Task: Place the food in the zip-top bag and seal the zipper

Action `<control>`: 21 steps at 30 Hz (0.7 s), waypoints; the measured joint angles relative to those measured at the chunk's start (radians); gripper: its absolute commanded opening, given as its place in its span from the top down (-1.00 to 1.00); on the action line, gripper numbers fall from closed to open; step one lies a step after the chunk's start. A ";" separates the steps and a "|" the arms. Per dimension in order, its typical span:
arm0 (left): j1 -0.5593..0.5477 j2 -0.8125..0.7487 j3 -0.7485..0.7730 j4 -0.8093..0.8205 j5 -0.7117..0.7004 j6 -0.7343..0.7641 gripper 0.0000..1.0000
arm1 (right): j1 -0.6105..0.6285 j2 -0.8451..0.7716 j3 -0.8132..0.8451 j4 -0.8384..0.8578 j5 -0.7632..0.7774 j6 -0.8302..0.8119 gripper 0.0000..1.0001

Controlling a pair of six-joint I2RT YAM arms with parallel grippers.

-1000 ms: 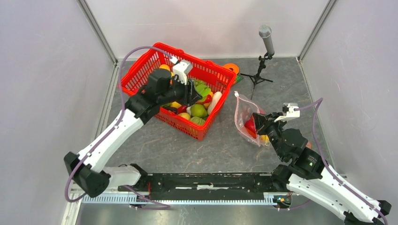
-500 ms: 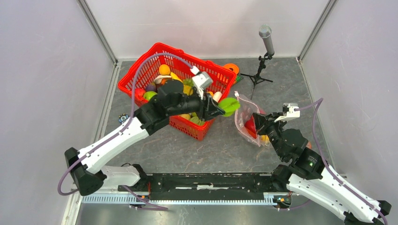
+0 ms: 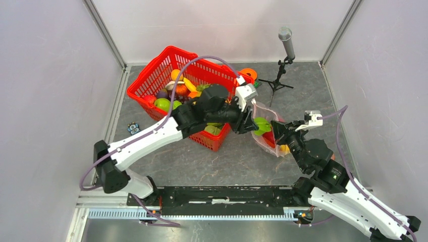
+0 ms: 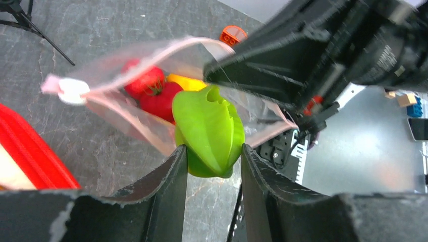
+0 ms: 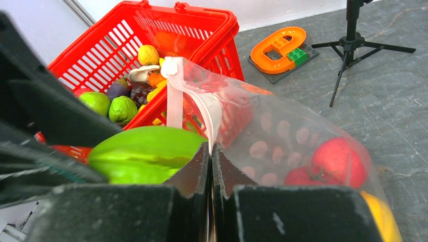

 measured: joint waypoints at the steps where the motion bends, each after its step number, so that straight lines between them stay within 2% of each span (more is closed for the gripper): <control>1: -0.002 0.022 0.021 -0.001 -0.007 -0.006 0.44 | 0.000 0.000 0.000 0.005 -0.008 -0.004 0.87; 9: -0.020 0.139 0.083 -0.016 -0.074 -0.058 0.42 | 0.000 0.001 -0.003 0.022 -0.039 -0.032 0.87; 13: -0.021 0.169 0.095 -0.019 -0.099 -0.076 0.31 | 0.000 -0.002 -0.009 0.025 -0.045 -0.037 0.87; 16: -0.021 0.187 0.097 -0.018 -0.097 -0.087 0.14 | 0.000 -0.004 -0.015 0.027 -0.047 -0.037 0.87; 19: -0.021 0.203 0.098 -0.014 -0.097 -0.095 -0.15 | 0.000 -0.005 -0.015 0.027 -0.045 -0.036 0.87; 21: -0.021 0.205 0.098 -0.012 -0.098 -0.095 -0.47 | 0.000 -0.009 -0.015 0.026 -0.038 -0.035 0.87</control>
